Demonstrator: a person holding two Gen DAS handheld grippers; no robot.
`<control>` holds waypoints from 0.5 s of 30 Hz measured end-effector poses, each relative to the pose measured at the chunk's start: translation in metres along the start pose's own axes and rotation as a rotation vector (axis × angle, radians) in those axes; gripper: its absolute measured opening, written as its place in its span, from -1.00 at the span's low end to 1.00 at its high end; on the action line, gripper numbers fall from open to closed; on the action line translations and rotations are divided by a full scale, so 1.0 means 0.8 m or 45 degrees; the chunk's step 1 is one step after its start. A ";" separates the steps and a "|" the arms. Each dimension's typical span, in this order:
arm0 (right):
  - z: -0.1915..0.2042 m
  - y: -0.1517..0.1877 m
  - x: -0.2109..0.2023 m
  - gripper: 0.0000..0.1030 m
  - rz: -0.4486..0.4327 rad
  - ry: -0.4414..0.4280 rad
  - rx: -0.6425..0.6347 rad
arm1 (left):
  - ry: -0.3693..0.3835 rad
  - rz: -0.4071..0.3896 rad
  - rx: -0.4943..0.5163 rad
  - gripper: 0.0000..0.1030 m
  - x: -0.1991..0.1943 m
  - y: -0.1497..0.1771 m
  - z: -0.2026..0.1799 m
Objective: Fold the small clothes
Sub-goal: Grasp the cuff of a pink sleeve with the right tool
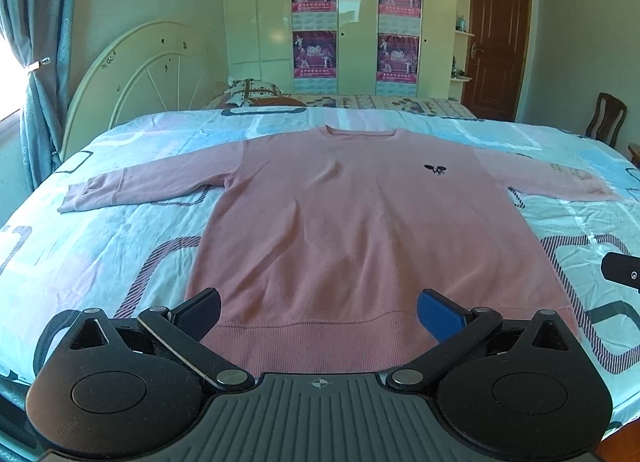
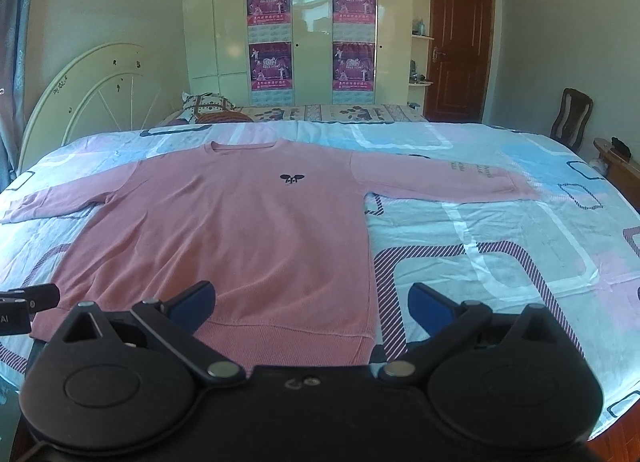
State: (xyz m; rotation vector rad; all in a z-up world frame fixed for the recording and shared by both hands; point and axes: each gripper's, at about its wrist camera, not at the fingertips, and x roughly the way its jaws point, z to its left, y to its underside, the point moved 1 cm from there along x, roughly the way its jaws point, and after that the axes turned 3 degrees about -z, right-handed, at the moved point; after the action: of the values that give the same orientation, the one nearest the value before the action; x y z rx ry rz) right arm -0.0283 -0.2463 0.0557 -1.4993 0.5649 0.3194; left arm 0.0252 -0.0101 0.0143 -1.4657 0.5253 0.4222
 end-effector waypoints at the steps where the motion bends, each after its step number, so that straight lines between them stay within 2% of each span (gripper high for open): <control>1: -0.002 -0.004 0.003 0.99 -0.009 0.010 0.002 | 0.006 -0.006 0.009 1.00 0.005 -0.005 -0.002; 4: -0.013 -0.018 0.018 0.99 -0.033 0.040 0.010 | -0.005 -0.030 0.059 1.00 0.023 -0.025 -0.010; 6: -0.023 -0.030 0.032 0.99 -0.044 0.072 0.008 | 0.017 -0.073 0.025 1.00 0.033 -0.040 -0.011; 10: -0.053 -0.058 0.064 0.99 -0.078 0.113 0.034 | -0.002 -0.148 -0.033 1.00 0.061 -0.071 -0.023; 13: -0.084 -0.076 0.095 0.99 -0.093 0.132 0.091 | -0.007 -0.151 0.014 1.00 0.092 -0.092 -0.044; 14: -0.095 -0.081 0.105 0.99 -0.105 0.141 0.108 | 0.015 -0.119 0.020 1.00 0.106 -0.098 -0.052; 15: -0.108 -0.086 0.118 0.99 -0.117 0.153 0.122 | 0.081 -0.085 0.013 1.00 0.122 -0.106 -0.059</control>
State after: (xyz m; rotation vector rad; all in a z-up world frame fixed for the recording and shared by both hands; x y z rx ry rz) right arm 0.0735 -0.3497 0.0652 -1.4531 0.5961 0.1299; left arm 0.1497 -0.0675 0.0262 -1.4865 0.5268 0.3210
